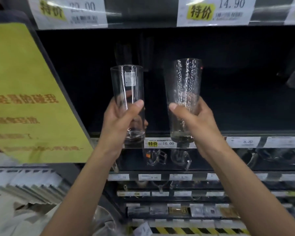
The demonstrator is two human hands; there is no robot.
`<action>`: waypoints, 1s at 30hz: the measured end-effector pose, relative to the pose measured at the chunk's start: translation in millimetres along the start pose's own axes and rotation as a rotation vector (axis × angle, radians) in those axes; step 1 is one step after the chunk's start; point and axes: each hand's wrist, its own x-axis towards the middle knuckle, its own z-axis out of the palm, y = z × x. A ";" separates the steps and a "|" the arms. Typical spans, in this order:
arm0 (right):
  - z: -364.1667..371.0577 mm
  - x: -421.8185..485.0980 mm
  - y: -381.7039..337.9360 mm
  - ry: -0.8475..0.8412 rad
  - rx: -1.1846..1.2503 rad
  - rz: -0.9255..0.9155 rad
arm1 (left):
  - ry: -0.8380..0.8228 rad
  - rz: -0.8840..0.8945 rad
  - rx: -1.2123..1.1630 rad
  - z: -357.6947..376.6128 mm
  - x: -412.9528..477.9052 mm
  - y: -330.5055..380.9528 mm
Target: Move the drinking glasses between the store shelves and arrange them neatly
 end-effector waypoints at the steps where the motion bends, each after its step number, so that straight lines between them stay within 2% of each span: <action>1: 3.2 4.8 0.3 -0.006 0.004 -0.005 | 0.002 0.010 0.020 -1.0 5.8 1.1; 12: 33.6 61.6 19.0 0.017 0.012 -0.018 | 0.087 0.092 0.134 -27.9 51.3 -11.9; 25: 77.1 138.2 34.3 -0.006 -0.110 -0.083 | 0.168 0.021 0.014 -39.7 73.5 -33.9; 30: 80.5 175.6 41.9 -0.052 -0.165 -0.014 | 0.211 -0.037 -0.008 -40.1 81.8 -38.3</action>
